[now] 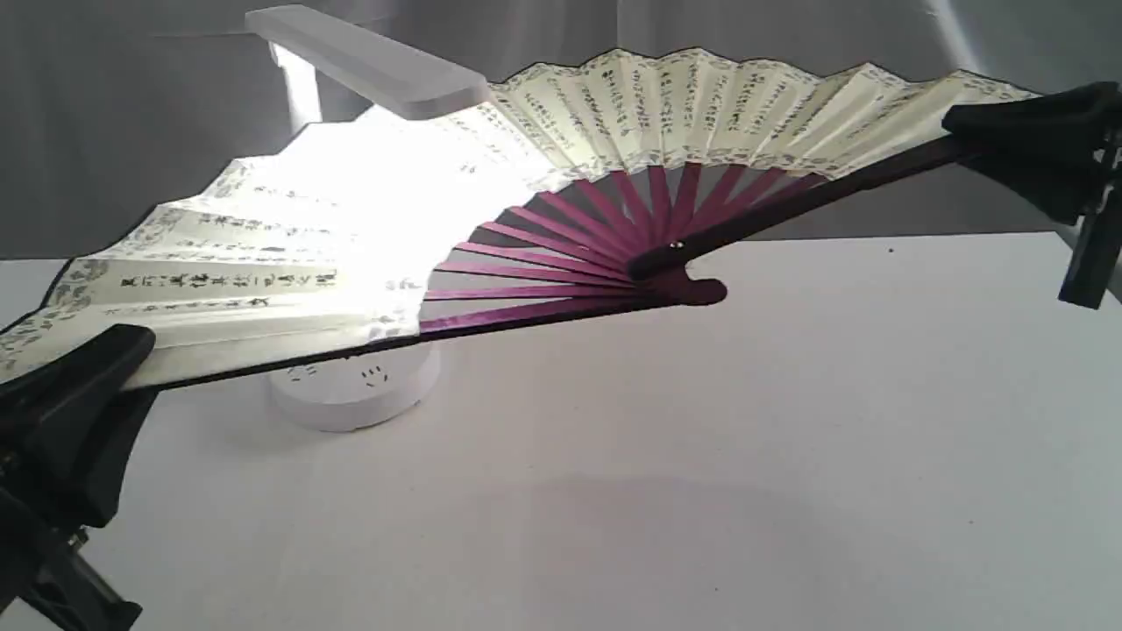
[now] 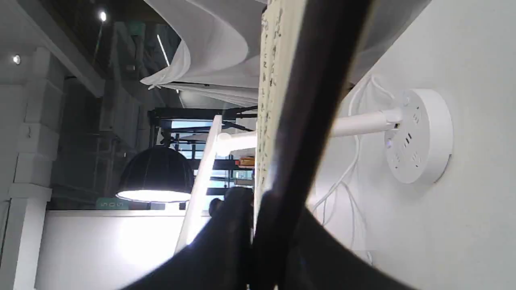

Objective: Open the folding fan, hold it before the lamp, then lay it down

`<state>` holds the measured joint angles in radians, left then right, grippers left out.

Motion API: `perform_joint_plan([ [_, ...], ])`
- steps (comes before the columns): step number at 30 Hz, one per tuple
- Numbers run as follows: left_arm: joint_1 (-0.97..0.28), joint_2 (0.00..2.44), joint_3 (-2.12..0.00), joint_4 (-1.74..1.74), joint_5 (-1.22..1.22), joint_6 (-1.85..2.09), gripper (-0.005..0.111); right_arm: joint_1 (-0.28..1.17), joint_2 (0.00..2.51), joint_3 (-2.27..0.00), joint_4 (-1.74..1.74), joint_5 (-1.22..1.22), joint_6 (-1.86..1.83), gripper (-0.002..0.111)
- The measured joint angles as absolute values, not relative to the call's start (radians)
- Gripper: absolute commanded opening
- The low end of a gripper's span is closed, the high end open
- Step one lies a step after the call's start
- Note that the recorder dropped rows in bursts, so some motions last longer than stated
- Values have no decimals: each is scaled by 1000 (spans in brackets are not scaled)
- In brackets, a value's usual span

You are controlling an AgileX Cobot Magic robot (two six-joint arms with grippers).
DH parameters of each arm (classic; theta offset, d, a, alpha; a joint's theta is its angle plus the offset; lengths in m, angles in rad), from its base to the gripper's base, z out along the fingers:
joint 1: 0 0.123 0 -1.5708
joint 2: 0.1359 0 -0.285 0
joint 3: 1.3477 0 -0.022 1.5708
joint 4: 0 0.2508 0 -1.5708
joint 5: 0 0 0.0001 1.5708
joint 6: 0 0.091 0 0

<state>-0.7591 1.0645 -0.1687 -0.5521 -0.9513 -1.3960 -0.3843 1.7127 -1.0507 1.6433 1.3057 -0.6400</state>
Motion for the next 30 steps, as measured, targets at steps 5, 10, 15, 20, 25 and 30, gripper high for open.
perform_joint_plan([
  [5, -759, 1064, -169, -554, -951, -1399, 0, -384, 1713, -1051, 1641, 1306, -631, 0],
  [10, -759, 1062, -169, -556, -947, -1413, 0, -384, 1713, -1051, 1641, 1306, -627, 0],
  [15, -759, 1062, -169, -556, -943, -1420, 0, -384, 1713, -1051, 1641, 1306, -627, 0],
  [20, -759, 1062, -169, -556, -943, -1420, 0, -384, 1713, -1051, 1637, 1306, -625, 0],
  [25, -759, 1062, -169, -556, -941, -1422, 0, -384, 1713, -1051, 1635, 1306, -625, 0],
  [30, -759, 1062, -169, -556, -930, -1422, 0, -384, 1713, -1051, 1635, 1306, -625, 0],
])
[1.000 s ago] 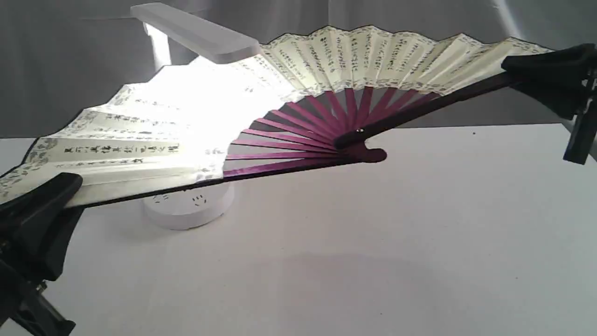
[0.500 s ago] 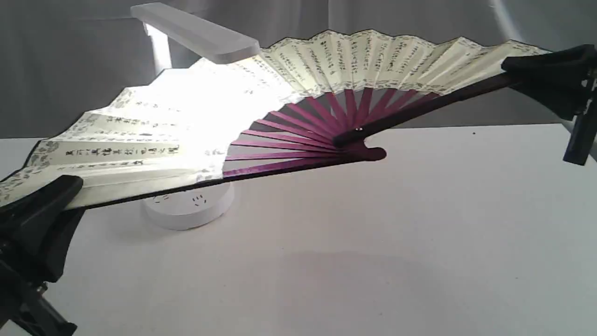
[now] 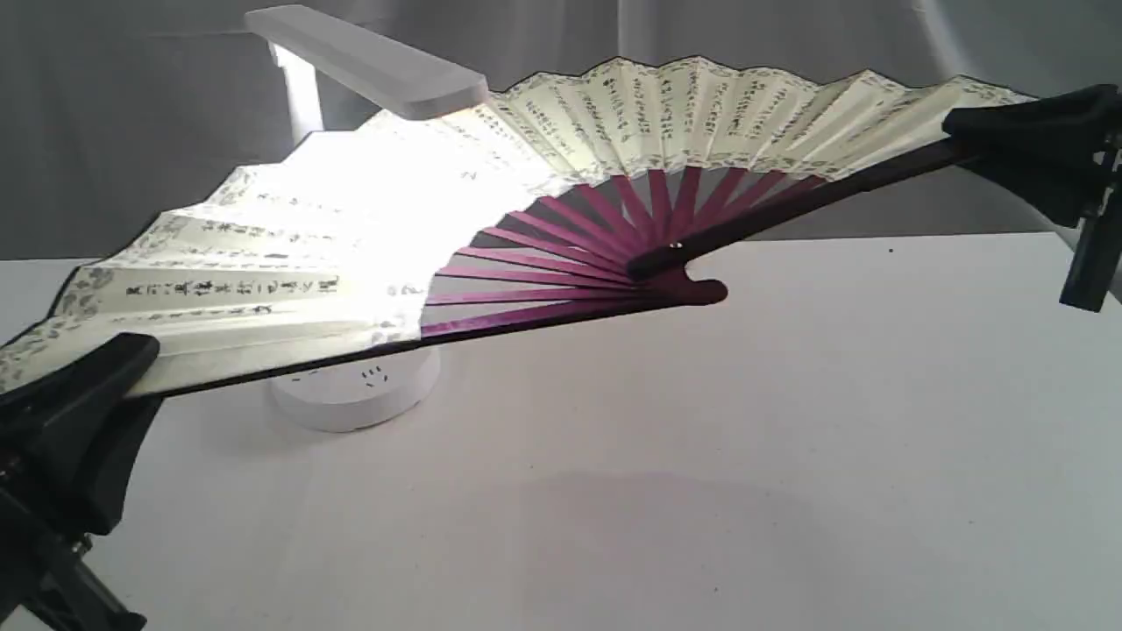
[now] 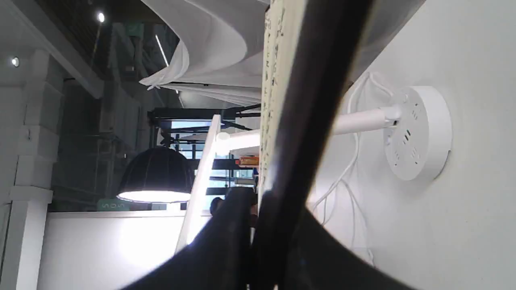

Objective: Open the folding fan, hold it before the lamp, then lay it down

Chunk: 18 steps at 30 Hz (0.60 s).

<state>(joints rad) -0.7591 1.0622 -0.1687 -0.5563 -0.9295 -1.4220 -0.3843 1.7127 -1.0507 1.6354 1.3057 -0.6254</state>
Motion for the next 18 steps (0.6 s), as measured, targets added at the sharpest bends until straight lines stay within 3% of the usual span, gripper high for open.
perform_joint_plan([
  [18, -759, 1044, -169, -557, -906, -1431, 0, -388, 1682, -1051, 1625, 1306, -624, 0],
])
